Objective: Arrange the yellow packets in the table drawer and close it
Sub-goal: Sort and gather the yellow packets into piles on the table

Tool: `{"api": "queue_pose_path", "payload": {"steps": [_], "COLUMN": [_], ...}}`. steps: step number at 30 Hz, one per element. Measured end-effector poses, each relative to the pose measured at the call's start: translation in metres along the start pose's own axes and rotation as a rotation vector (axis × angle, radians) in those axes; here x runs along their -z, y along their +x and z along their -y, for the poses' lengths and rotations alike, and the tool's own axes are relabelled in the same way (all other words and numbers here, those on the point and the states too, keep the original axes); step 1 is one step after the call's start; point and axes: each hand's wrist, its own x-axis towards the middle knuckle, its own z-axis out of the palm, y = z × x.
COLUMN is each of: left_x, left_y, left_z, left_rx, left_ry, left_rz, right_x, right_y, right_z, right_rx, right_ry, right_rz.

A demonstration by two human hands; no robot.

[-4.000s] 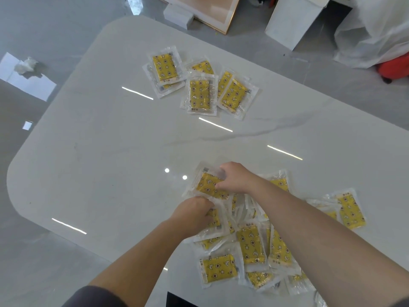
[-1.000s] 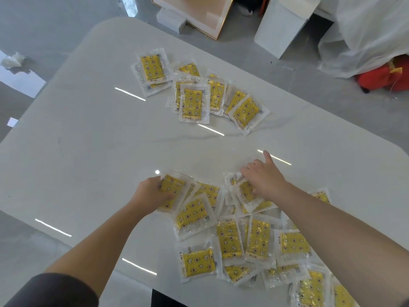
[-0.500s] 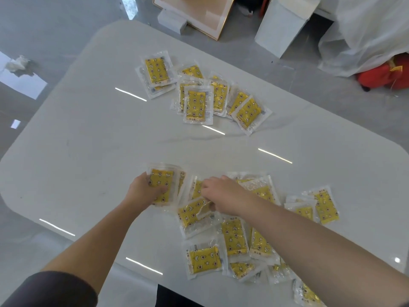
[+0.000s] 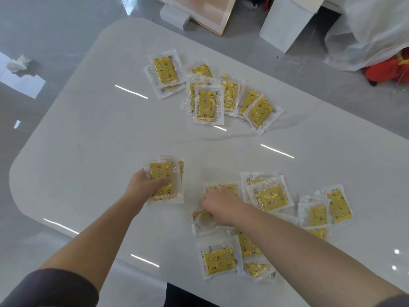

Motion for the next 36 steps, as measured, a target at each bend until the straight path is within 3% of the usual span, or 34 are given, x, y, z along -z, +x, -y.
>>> {"api": "queue_pose_path", "payload": {"steps": [4,7,12,17,24,30,36], "left_x": [0.008,0.009,-0.011,-0.065,-0.159,-0.212,-0.233], "left_y": [0.002,0.005,0.012,0.021,0.035,0.05,0.059], "left_z": [-0.014,-0.032,-0.066,-0.099,-0.143,-0.16,-0.165], "left_rx": [0.011,-0.013,-0.055,-0.095,-0.152,-0.143,-0.146], "left_ry": [-0.022,-0.024,-0.059,-0.046,-0.043,0.106,0.152], "left_rz": [0.013,0.039,0.065,0.087,0.12,0.079,0.106], "right_x": [0.023,0.046,0.071,0.066,0.051,0.025,0.018], "right_y": [-0.009,-0.023,-0.045,-0.059,-0.081,-0.106,-0.112], "right_z": [-0.016,-0.04,-0.1,-0.15,-0.212,-0.255,-0.275], "right_rx": [-0.165,-0.372,-0.782,-1.041,-1.092,-1.191,-1.158], "right_ry": [0.478,0.902,1.317,1.698,1.884,1.799,1.764], "right_rz": [0.026,-0.131,-0.414,-0.713,-0.963,-0.822,-0.856]}}
